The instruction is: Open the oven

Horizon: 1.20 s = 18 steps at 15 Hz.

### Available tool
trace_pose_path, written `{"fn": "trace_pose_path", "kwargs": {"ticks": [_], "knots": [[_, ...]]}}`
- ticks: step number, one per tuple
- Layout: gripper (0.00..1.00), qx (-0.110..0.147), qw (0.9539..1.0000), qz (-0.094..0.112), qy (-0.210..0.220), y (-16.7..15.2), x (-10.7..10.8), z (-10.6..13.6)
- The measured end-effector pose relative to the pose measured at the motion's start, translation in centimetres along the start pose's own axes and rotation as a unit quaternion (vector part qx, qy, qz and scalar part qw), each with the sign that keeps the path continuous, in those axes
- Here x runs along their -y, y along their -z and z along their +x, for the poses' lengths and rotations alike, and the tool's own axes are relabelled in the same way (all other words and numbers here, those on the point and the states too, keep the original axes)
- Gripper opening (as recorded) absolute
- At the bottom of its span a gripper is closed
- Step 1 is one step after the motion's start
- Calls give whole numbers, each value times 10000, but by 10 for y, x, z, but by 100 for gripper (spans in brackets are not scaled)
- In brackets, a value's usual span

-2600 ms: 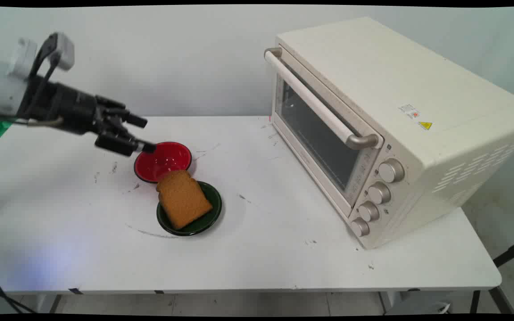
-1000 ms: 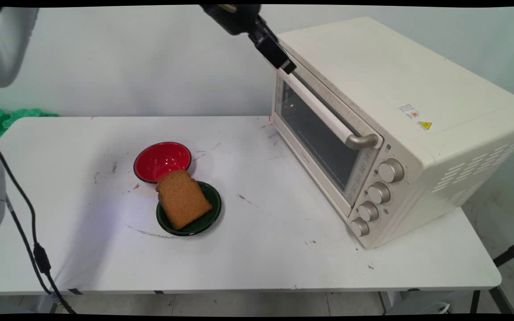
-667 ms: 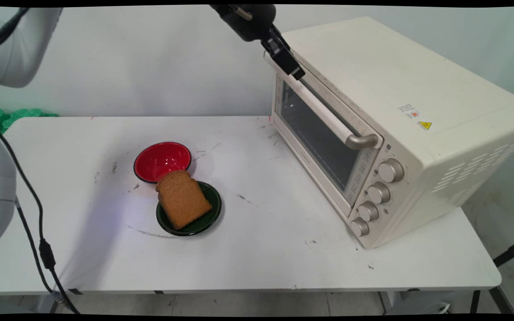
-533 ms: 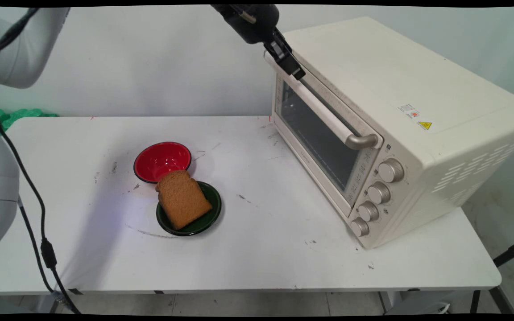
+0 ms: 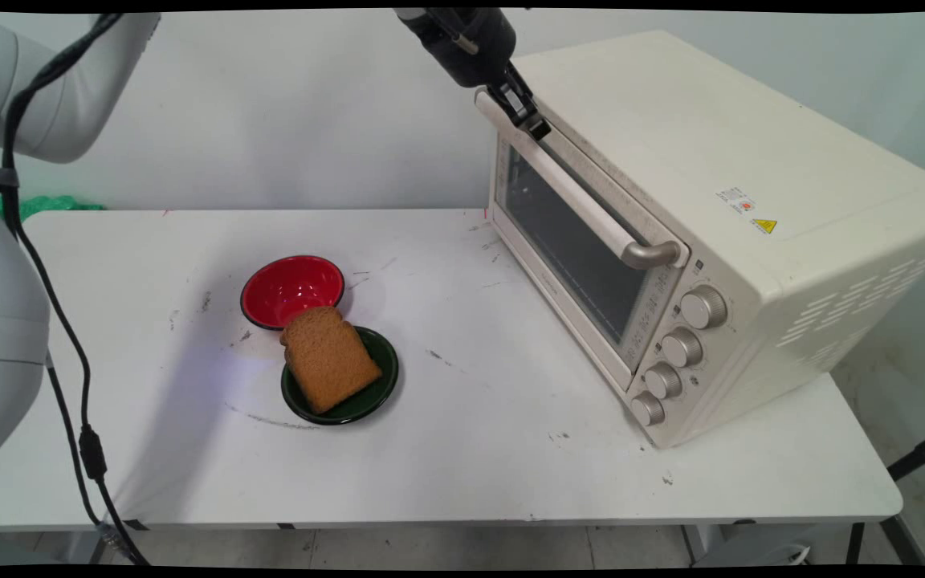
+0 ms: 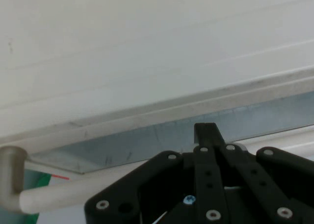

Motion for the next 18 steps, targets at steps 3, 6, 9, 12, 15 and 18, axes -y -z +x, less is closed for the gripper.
{"fn": "trace_pose_path", "kwargs": {"ticks": [3, 6, 9, 12, 15, 18], "knots": [[0, 17, 10000, -2, 3, -7, 2, 2], [0, 62, 10000, -23, 31, -15, 2, 2], [0, 136, 9998, -63, 140, -20, 0, 0], [0, 180, 9991, -115, 370, -21, -3, -6], [0, 180, 9981, -160, 558, -19, -6, -14], [0, 115, 9971, -216, 724, -15, -11, -25]]}}
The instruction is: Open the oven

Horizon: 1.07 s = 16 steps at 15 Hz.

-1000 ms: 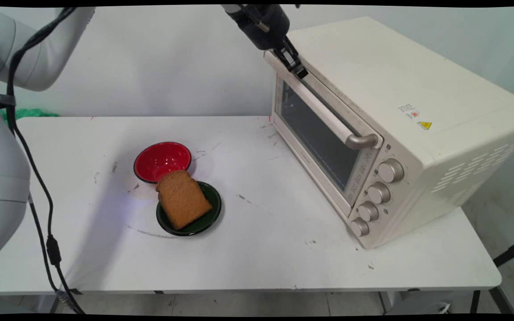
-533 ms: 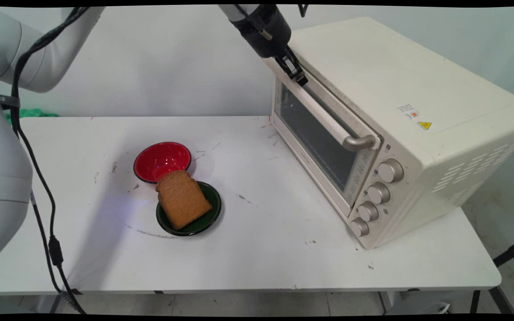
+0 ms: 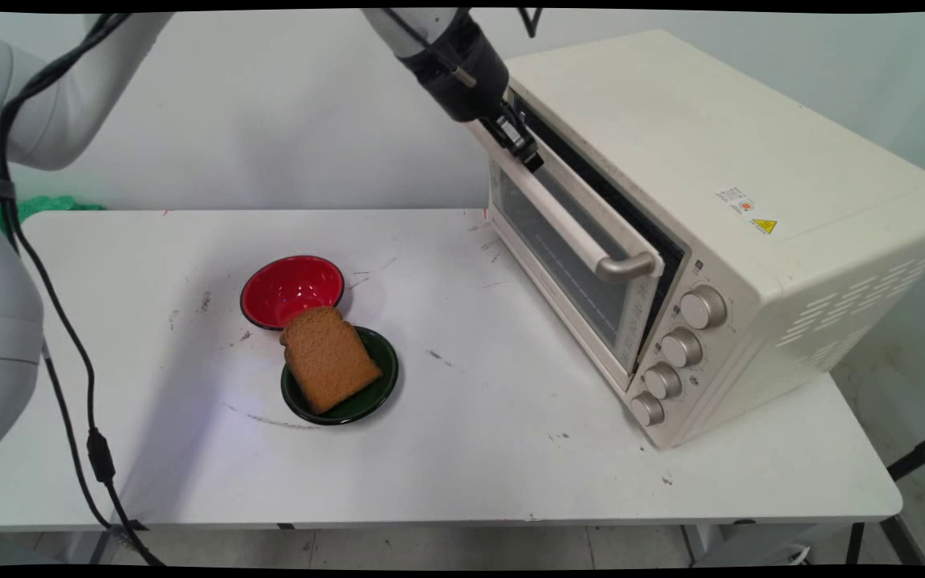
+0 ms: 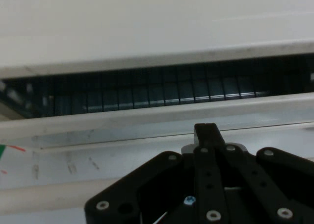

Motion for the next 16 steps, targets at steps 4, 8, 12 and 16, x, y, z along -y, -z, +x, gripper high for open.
{"fn": "trace_pose_path", "kwargs": {"ticks": [4, 8, 12, 16], "knots": [[0, -93, 9999, -61, 88, 3, -6, -24], [0, -193, 9997, -77, 95, 5, -9, -53], [0, -268, 9996, -39, 77, 4, -9, -84], [0, -337, 9994, 2, 75, 3, -7, -108]]}}
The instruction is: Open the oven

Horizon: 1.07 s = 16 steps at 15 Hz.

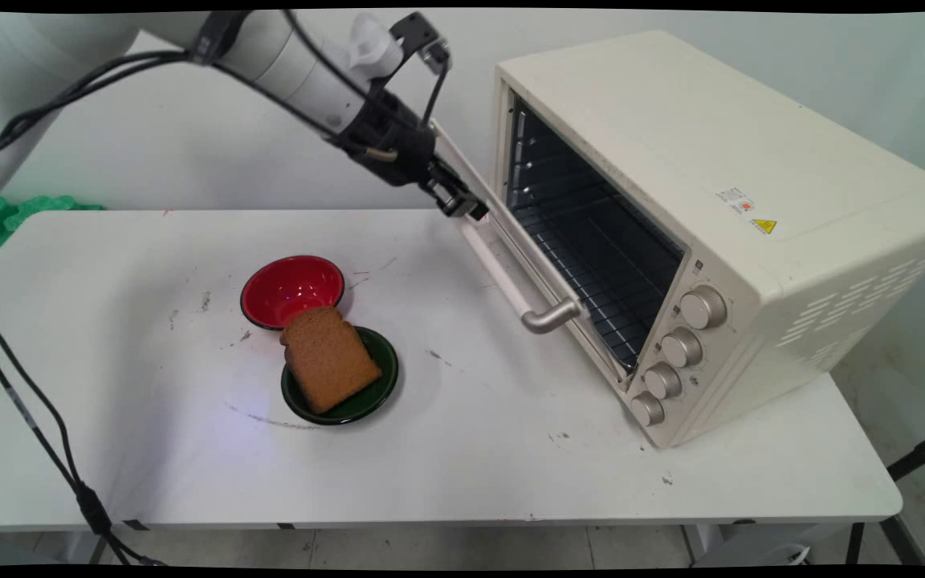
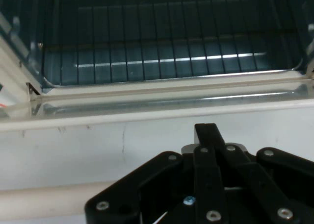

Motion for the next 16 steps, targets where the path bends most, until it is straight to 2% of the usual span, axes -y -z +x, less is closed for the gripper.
{"fn": "trace_pose_path", "kwargs": {"ticks": [3, 16], "knots": [[0, -55, 10000, 11, 13, 1, 1, -14], [0, -334, 9994, 14, -124, 8, 0, -105]]}}
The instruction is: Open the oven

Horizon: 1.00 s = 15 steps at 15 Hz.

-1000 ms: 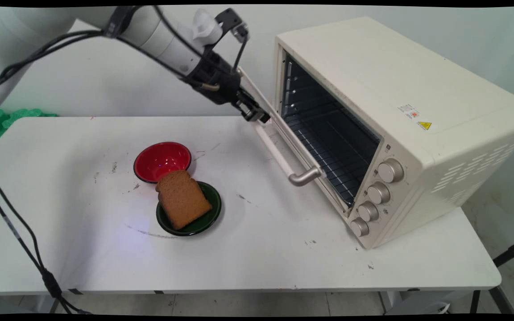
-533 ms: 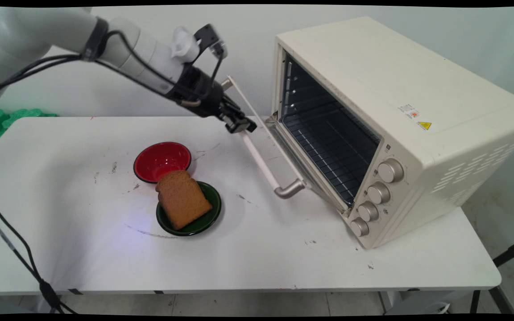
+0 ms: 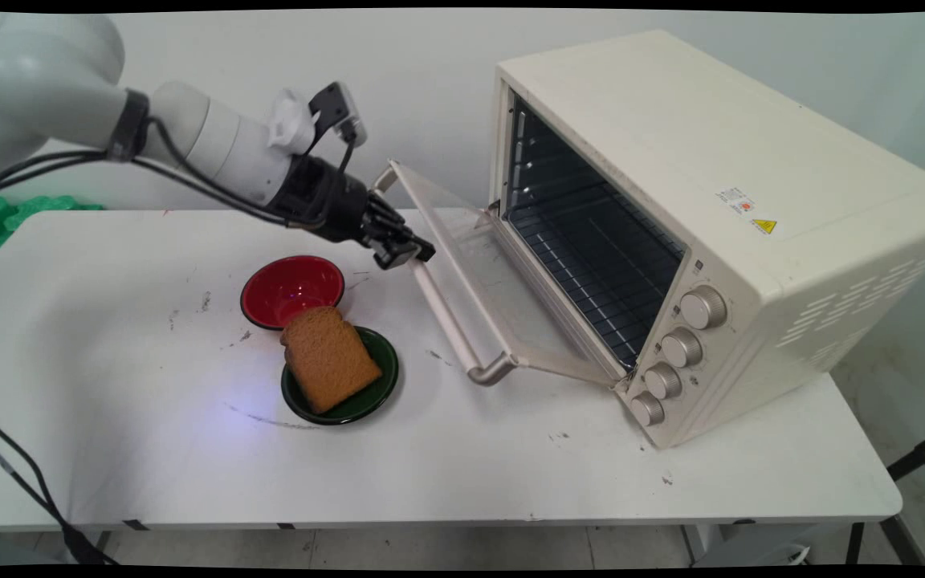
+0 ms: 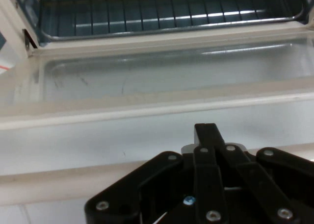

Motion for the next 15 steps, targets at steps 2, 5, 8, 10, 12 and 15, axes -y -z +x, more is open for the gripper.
{"fn": "trace_pose_path", "kwargs": {"ticks": [2, 5, 8, 10, 12, 15], "knots": [[0, -42, 10000, 2, 4, -1, 0, -10], [0, -103, 9999, 3, 9, -3, -1, -24], [0, -199, 9998, 3, 7, -8, -2, -42], [0, -259, 9997, 12, 20, -11, -2, -54], [0, -304, 9995, 19, 33, -13, -3, -63], [0, -363, 9993, 20, 35, -15, -4, -75]]}}
